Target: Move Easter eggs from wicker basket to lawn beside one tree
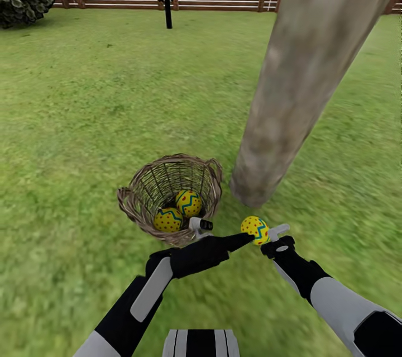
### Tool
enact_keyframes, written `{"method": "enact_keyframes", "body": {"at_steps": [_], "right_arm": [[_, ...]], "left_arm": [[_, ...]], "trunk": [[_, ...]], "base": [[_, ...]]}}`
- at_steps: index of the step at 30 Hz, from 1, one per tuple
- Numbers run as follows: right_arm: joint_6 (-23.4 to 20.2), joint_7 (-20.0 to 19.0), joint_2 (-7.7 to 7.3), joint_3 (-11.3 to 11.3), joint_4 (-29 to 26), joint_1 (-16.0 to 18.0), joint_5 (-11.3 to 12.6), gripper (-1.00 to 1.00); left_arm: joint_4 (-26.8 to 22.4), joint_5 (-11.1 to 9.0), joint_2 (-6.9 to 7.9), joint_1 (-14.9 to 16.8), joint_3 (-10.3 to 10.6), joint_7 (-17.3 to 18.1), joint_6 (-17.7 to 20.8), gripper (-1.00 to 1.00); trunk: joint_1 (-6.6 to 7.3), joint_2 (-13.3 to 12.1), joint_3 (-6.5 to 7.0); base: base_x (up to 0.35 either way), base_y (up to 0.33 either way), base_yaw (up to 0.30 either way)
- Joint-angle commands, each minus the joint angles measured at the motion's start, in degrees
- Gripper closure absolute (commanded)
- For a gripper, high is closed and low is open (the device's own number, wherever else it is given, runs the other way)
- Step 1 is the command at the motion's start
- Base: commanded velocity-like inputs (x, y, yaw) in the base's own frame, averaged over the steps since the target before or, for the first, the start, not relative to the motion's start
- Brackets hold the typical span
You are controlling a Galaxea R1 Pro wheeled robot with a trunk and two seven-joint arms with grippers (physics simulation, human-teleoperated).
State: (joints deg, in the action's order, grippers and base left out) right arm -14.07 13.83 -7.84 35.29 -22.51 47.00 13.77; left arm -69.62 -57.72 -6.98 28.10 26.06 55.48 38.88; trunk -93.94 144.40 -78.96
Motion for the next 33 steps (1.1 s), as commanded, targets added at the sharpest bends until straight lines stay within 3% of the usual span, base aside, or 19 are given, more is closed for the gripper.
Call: {"method": "enact_keyframes", "body": {"at_steps": [1, 13, 22, 33], "right_arm": [[-0.3, 0.4, -0.07, 0.5, -0.2, 0.0, 0.6, -1.00], [-0.3, 0.3, 0.34, 0.6, -0.1, 0.0, 0.5, -1.00], [-0.3, 0.3, 0.37, 0.7, 0.0, -0.1, 0.5, -1.00], [-0.3, 0.3, 0.37, 0.7, 0.0, -0.2, 0.5, -1.00]], "left_arm": [[0.0, -0.4, 0.02, 0.0, 0.0, 0.0, 0.4, -1.00], [-0.3, -0.5, -0.01, 0.1, 0.3, -0.9, 0.6, -1.00], [-4.6, -0.6, 0.11, 0.0, 0.1, -1.2, 2.4, -1.00], [-4.3, -0.6, 0.65, -0.1, 0.1, -1.2, 2.4, -1.00]], "trunk": [[0.03, 0.0, 0.19], [0.34, -0.2, 2.85], [0.57, -0.3, 4.84], [0.86, -0.4, 7.28]], "base": [[0.000, 0.000, 0.000], [0.000, 0.000, 0.000], [0.000, 0.000, 0.000], [0.000, 0.000, 0.000]]}}
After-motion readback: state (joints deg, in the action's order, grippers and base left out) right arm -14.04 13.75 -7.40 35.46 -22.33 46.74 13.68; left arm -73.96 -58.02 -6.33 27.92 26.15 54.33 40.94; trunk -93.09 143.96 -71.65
